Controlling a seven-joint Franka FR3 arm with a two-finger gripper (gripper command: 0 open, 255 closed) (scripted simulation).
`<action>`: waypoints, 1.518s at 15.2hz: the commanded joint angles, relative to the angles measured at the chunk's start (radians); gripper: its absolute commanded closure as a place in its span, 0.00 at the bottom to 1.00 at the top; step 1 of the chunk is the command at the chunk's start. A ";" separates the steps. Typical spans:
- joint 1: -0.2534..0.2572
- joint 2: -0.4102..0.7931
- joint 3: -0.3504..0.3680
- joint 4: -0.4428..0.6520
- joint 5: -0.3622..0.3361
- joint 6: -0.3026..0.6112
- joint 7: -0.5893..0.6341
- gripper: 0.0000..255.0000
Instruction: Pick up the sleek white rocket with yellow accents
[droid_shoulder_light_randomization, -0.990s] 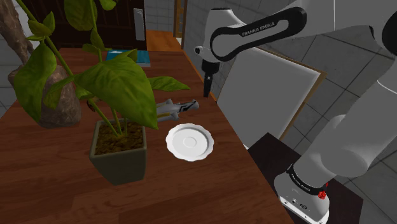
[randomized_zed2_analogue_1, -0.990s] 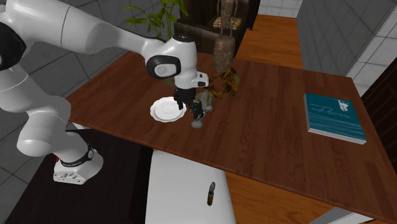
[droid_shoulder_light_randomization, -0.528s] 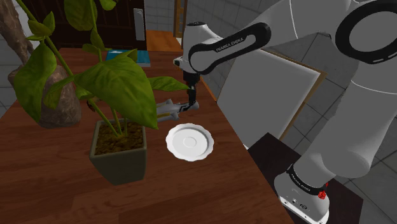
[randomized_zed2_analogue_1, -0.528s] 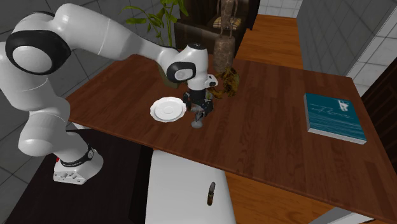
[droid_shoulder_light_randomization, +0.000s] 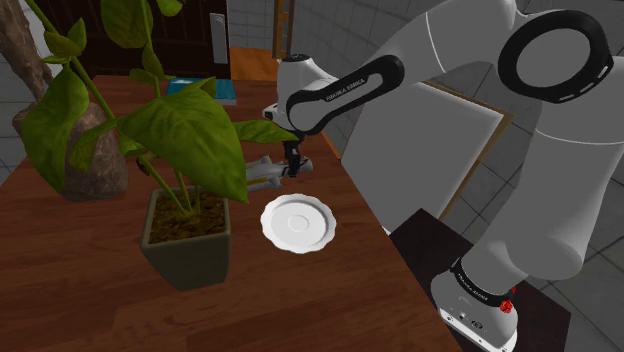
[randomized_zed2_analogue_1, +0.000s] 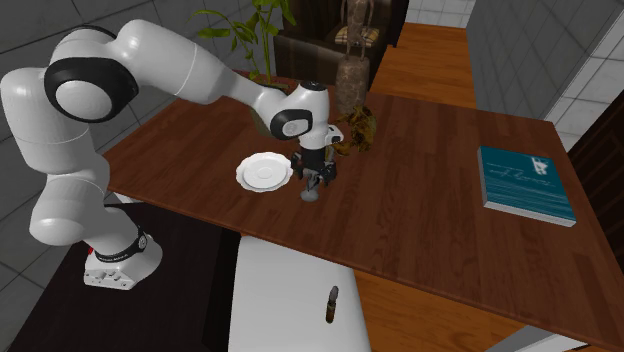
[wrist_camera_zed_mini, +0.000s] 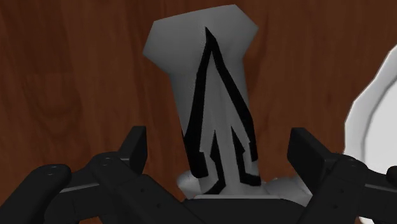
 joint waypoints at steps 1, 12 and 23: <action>0.001 0.020 -0.002 -0.011 -0.005 0.031 0.004 0.00; 0.001 0.017 -0.002 -0.014 -0.005 0.032 0.005 1.00; -0.003 -0.055 0.005 0.029 0.013 -0.082 -0.013 1.00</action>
